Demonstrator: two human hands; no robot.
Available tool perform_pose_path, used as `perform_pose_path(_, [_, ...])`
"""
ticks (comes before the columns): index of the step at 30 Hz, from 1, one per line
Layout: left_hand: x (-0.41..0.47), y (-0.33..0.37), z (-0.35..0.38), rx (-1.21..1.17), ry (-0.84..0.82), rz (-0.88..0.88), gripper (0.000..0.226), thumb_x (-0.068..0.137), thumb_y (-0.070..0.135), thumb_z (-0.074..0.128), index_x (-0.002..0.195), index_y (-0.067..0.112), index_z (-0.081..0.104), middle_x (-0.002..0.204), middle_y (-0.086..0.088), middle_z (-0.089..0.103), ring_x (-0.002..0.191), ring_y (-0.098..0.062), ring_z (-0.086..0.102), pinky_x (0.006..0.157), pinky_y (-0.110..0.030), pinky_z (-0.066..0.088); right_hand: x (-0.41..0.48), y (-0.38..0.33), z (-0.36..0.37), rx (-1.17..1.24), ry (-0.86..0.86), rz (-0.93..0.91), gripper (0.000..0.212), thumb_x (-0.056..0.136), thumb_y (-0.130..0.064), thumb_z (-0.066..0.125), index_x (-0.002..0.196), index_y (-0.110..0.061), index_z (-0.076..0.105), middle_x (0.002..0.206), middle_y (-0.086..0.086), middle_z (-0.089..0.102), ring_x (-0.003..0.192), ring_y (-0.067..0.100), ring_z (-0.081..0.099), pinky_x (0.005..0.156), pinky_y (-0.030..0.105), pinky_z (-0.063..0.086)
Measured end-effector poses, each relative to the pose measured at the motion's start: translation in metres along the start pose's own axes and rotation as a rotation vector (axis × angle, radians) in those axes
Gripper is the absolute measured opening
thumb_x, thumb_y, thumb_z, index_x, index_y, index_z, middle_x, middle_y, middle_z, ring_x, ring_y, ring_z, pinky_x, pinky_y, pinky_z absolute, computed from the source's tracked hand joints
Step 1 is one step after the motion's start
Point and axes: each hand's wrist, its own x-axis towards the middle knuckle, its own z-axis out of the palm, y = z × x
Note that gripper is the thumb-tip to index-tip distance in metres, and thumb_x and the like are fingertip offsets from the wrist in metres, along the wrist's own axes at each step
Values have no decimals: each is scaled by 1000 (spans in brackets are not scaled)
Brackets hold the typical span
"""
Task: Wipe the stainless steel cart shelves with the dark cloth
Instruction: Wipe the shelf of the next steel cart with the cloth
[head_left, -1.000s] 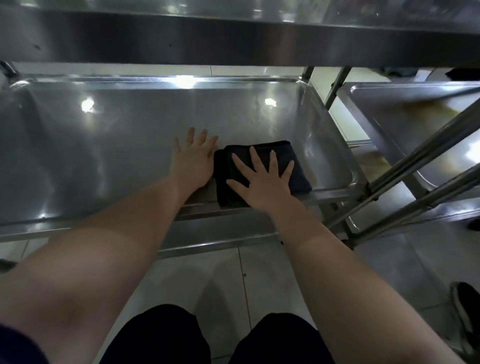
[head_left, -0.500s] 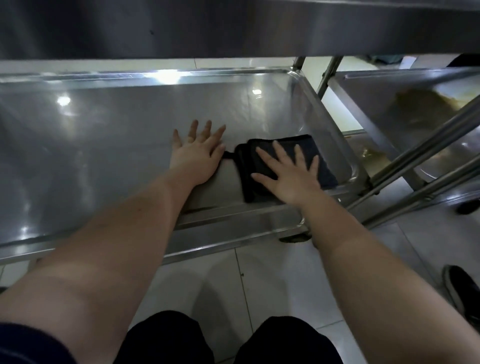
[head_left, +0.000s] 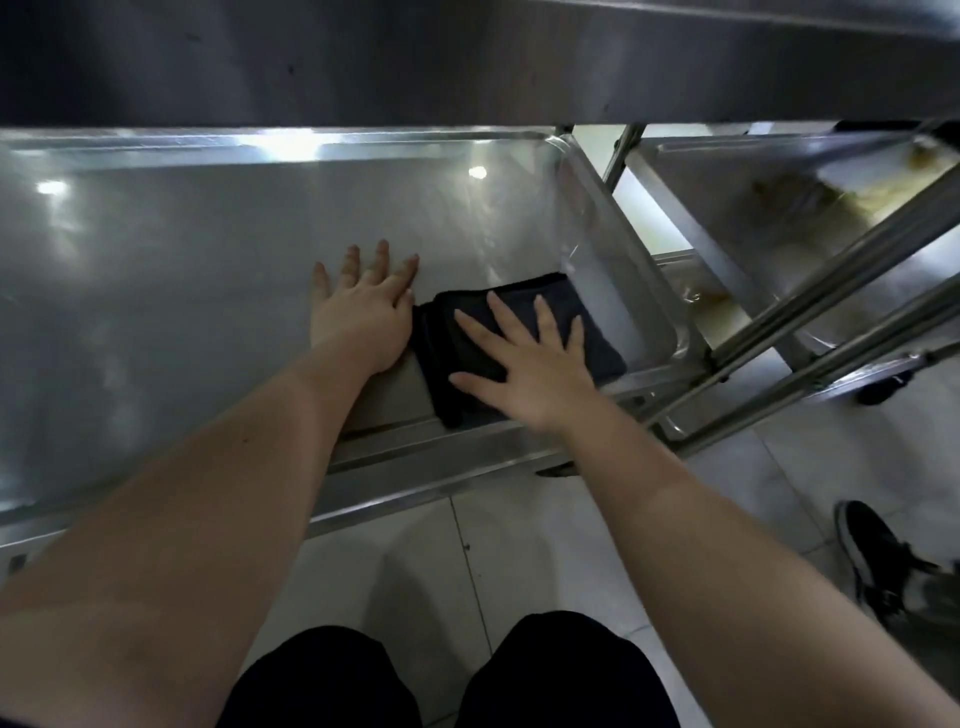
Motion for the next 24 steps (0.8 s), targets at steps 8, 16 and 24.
perform_pose_path(8, [0, 7, -3, 8, -28, -9, 52, 104, 46, 16, 155, 44, 8, 166, 5, 0, 152, -27, -2, 118, -58, -5, -2, 112, -28, -16, -79, 297, 74, 83, -84, 19, 146, -61, -11, 160, -19, -22, 149, 33, -18, 118, 59, -10])
perform_pose_path(16, [-2, 4, -6, 10, -34, -18, 51, 105, 41, 15, 155, 44, 6, 166, 6, -2, 152, -24, -4, 119, -57, -5, -8, -21, 4, -29, -35, 53, 74, 83, -86, 20, 146, -61, -10, 160, -16, -25, 145, 38, -26, 112, 64, -16])
perform_pose_path(24, [-1, 6, -5, -2, -26, -14, 52, 104, 44, 16, 155, 44, 10, 166, 6, 2, 152, -24, -1, 119, -56, -4, -13, 114, -25, -7, -94, 312, 73, 84, -83, 24, 146, -62, -10, 161, -20, -19, 150, 32, -14, 119, 57, -7])
